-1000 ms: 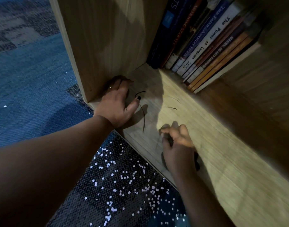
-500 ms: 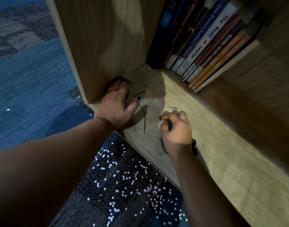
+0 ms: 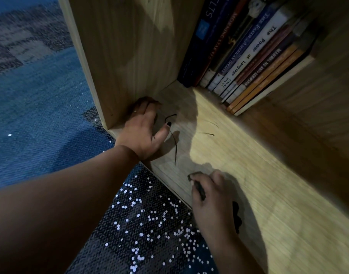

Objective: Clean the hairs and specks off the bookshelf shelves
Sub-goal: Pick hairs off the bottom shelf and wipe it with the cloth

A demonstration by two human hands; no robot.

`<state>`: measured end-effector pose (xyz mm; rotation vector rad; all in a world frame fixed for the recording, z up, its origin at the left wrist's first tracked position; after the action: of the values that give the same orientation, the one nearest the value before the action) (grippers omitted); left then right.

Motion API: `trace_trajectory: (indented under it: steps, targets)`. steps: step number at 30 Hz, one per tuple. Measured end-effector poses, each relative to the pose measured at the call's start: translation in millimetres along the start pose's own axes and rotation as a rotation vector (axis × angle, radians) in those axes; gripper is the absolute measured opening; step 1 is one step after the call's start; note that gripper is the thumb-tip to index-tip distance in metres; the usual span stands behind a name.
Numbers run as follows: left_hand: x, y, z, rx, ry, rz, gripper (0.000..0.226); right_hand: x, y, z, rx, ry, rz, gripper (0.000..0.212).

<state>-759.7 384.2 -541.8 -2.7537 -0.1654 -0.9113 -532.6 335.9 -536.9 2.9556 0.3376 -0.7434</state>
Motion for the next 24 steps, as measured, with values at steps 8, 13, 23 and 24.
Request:
trace_trajectory:
  steps: [8,13,23,24]
  targets:
    - [-4.0,0.2,3.2,-0.014,-0.003,-0.024,0.081,3.1,-73.1,-7.4,0.107,-0.031,0.076,0.016]
    - [-1.6,-0.2,1.7,-0.021,0.005,-0.021,0.080,-4.4,-40.0,-9.5,0.108,0.094,0.041,0.018]
    - [0.3,-0.1,0.0,-0.029,0.016,-0.024,0.080,-6.3,0.4,-18.2,0.086,0.292,-0.043,0.044]
    - [0.1,-0.1,-0.1,-0.029,0.019,-0.026,0.080,-6.6,-0.1,-14.6,0.101,0.260,-0.078,0.040]
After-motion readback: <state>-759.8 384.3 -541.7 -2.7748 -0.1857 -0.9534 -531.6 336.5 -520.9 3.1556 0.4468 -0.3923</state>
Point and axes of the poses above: each hand's wrist, its own y-axis away from the middle knuckle, its own z-axis out of the palm, x = y × z, the point moved 10 cm from there along -y, towards the middle knuckle, and after that the axes turned 8 degrees about z, right-handed, at the moved point
